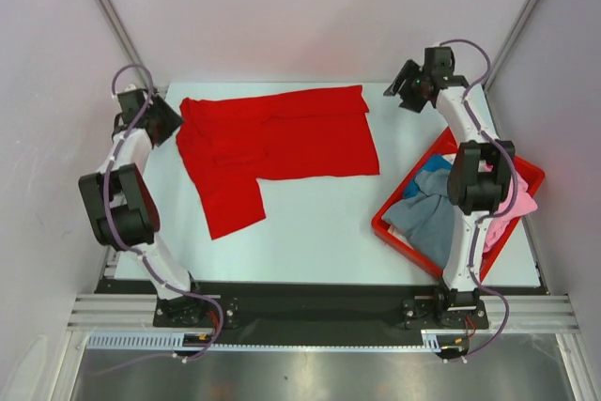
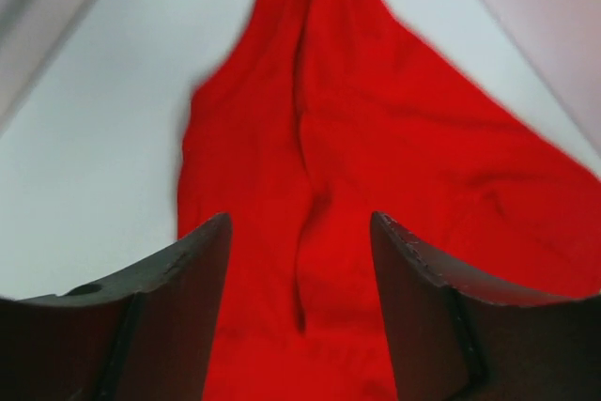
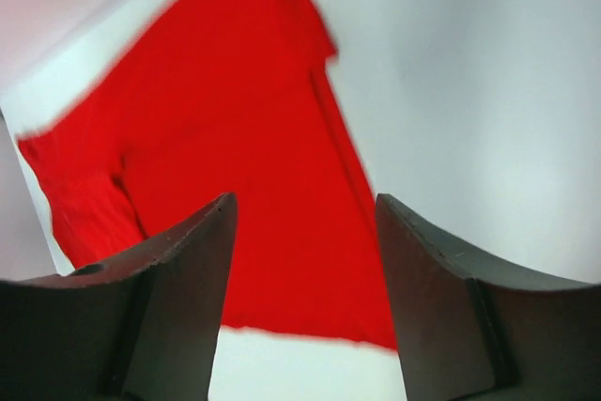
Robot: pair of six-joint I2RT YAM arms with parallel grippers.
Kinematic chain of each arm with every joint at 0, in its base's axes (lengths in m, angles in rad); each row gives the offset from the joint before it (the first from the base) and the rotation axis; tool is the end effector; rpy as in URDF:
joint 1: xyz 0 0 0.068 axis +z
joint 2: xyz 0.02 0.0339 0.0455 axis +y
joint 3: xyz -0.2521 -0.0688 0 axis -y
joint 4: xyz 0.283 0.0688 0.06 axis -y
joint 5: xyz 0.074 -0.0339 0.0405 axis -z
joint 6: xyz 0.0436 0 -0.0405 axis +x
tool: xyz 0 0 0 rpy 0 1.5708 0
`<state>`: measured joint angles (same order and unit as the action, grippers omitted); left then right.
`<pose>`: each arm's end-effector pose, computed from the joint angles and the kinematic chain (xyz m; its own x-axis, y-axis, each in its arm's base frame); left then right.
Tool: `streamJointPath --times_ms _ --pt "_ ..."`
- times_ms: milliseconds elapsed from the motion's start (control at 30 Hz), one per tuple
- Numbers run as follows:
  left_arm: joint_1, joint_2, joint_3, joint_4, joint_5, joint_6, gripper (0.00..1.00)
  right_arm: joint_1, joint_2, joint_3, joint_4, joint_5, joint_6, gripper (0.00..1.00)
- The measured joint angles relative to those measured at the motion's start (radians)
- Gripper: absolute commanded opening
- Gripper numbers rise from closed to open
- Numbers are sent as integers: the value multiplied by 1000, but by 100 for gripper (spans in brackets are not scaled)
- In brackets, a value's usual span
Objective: Fold and stack the t-shirts
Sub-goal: Fold the tshirt
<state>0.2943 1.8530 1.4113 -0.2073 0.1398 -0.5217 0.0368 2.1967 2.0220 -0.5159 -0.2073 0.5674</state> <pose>0.4468 0.1291 0.2181 -0.4113 -0.6403 -0.6487 -0.4452 0.7622 -0.4700 0.5460 0.0291 0.2534 -0.6414 0.5027 -0.5796 0.1781 0.8324 0.5249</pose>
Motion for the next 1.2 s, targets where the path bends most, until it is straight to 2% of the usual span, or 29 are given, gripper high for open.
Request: streamJointPath --times_ms 100,167,233,267,467,600,733,833,933,1200 --pt "-23 -85 -135 -16 26 2 58 37 -95 -138 -36 -22 -24 56" --pt "-38 -130 -230 -31 40 5 57 62 -136 -232 -59 -48 -40 41" --pt "-53 -179 -325 -49 51 5 56 83 -157 -310 -65 -73 -49 33" --pt "-58 -198 -357 -63 51 5 56 91 -165 -349 -74 -83 -55 33" --pt "-71 -343 -480 -149 18 3 54 103 -187 -476 -101 -108 -78 34" --pt "-72 -381 -525 -166 22 -25 54 103 -197 -481 -97 -119 -95 40" --pt "-72 -414 -621 -171 23 -55 53 103 -203 -482 -93 -124 -111 41" --pt "-72 -404 -644 -194 21 -58 53 103 -203 -482 -93 -128 -121 41" --pt "-72 -380 -643 -186 21 -58 49 98 -204 -488 -89 -141 -124 41" --pt "-72 -332 -635 -167 13 -56 49 76 -206 -537 -74 -173 -124 40"
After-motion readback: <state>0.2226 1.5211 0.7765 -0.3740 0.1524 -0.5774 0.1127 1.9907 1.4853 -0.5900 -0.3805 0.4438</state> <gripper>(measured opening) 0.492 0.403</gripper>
